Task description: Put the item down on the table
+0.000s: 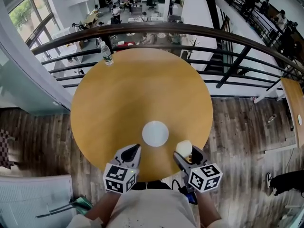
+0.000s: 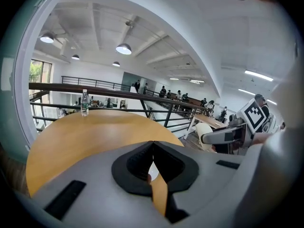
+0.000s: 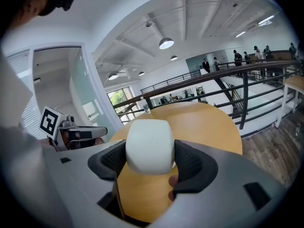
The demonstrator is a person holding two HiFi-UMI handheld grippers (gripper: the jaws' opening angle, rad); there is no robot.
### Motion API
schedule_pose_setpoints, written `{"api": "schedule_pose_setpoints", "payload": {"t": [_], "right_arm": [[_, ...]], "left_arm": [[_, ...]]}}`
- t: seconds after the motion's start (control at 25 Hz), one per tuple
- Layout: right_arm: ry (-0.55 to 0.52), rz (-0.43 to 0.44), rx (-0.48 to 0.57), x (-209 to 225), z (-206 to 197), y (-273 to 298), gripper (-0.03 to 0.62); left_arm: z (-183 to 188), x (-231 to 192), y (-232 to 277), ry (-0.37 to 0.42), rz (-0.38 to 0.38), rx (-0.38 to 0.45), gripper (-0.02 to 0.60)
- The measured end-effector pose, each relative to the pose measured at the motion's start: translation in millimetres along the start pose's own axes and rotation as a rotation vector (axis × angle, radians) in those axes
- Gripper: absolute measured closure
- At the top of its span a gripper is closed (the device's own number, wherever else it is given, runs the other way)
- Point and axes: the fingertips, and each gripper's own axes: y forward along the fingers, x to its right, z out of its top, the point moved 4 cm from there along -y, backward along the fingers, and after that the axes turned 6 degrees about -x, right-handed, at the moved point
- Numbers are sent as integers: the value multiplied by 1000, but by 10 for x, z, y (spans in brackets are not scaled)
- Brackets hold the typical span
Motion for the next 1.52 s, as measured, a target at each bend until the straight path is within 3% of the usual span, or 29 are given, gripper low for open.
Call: {"api": "schedule_pose_setpoints", "payload": {"t": [0.4,0.68,1.52], "right_arm": [[-33,-39,-73,92,-8,214,284],[-73,-31,-158,87,124,554,284],[-191,2,-318,187,-8,1267,283]], "left_arm": [[-79,-161,168,-2,-35,-34,558],[60,-406,296,66,-13,-42,558],[-166,-687,592,-11,-9,-92,558]]}}
